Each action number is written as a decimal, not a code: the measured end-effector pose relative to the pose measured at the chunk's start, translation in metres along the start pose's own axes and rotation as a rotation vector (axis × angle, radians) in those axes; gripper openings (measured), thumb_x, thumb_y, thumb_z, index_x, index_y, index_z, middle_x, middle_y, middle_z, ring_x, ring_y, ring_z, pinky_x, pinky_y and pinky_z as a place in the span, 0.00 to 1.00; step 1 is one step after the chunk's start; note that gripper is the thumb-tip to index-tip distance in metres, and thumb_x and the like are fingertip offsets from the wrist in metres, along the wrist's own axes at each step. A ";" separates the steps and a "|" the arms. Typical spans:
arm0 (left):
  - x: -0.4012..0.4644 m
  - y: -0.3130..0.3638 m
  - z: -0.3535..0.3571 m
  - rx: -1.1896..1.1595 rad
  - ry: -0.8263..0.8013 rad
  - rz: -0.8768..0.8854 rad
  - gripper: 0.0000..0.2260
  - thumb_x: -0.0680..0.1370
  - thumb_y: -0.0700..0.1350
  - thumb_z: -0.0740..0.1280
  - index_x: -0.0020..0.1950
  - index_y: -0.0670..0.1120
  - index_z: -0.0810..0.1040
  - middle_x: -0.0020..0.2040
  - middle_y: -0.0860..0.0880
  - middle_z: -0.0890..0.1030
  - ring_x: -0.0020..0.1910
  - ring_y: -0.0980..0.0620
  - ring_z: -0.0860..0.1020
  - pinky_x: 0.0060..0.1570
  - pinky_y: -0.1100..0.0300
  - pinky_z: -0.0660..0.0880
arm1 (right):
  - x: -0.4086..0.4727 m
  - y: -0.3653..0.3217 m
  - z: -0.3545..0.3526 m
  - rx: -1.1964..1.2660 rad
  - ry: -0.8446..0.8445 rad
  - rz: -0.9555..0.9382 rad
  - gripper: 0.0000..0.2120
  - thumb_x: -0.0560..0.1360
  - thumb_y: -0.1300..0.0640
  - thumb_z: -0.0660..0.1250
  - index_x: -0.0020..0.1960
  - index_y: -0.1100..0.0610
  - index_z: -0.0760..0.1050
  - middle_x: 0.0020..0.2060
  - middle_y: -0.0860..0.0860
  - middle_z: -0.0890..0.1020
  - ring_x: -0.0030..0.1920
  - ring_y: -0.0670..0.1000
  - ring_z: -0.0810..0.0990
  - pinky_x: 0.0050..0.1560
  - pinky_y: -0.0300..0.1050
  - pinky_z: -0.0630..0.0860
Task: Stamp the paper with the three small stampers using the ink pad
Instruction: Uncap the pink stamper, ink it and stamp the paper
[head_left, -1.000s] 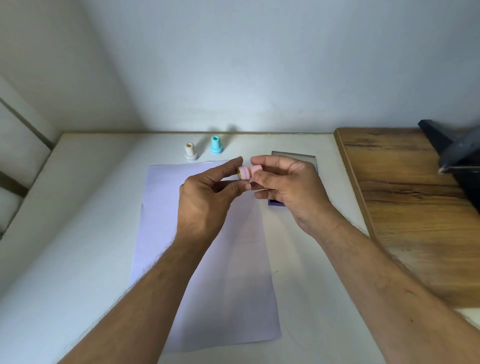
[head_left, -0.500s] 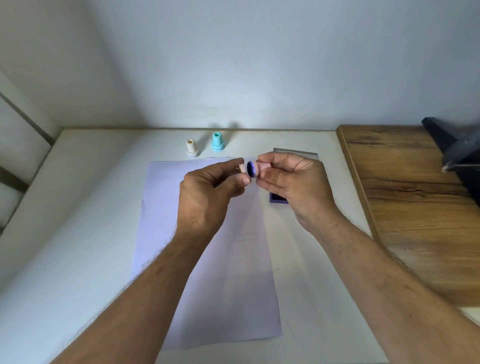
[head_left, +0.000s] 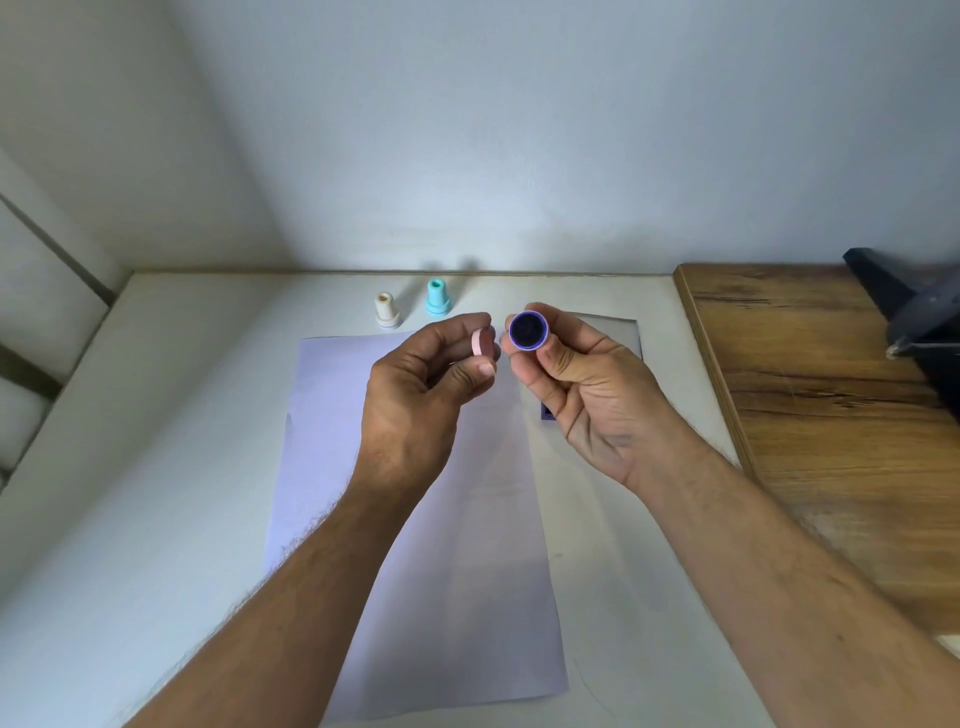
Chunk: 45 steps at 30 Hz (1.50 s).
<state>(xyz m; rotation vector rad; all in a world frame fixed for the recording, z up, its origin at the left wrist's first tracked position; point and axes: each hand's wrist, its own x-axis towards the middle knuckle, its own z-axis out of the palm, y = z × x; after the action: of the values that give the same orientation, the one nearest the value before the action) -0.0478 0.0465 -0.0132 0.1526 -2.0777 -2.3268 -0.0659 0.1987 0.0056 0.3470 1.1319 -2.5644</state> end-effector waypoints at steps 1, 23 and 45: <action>0.000 0.000 0.000 0.013 -0.001 0.005 0.16 0.76 0.30 0.68 0.58 0.47 0.82 0.50 0.48 0.86 0.53 0.50 0.84 0.54 0.57 0.81 | 0.000 0.000 0.000 -0.001 0.001 0.004 0.11 0.66 0.66 0.68 0.48 0.61 0.81 0.43 0.54 0.87 0.44 0.51 0.87 0.43 0.39 0.83; -0.006 -0.008 0.025 0.244 0.020 -0.092 0.11 0.78 0.40 0.70 0.56 0.54 0.82 0.48 0.55 0.85 0.44 0.55 0.85 0.55 0.57 0.81 | -0.007 -0.028 -0.025 -1.223 0.440 -0.466 0.12 0.74 0.65 0.69 0.52 0.52 0.85 0.40 0.50 0.86 0.36 0.45 0.84 0.43 0.33 0.79; -0.008 -0.013 0.040 0.490 0.025 -0.142 0.10 0.79 0.46 0.68 0.60 0.54 0.79 0.50 0.56 0.84 0.47 0.54 0.83 0.44 0.64 0.76 | -0.006 -0.011 -0.015 -1.815 0.319 -0.368 0.11 0.74 0.62 0.67 0.54 0.53 0.83 0.43 0.52 0.83 0.47 0.55 0.80 0.46 0.50 0.81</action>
<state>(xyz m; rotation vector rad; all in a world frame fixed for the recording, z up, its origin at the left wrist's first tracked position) -0.0425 0.0886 -0.0212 0.3417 -2.6583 -1.8124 -0.0632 0.2179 0.0051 0.0278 3.0747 -0.7220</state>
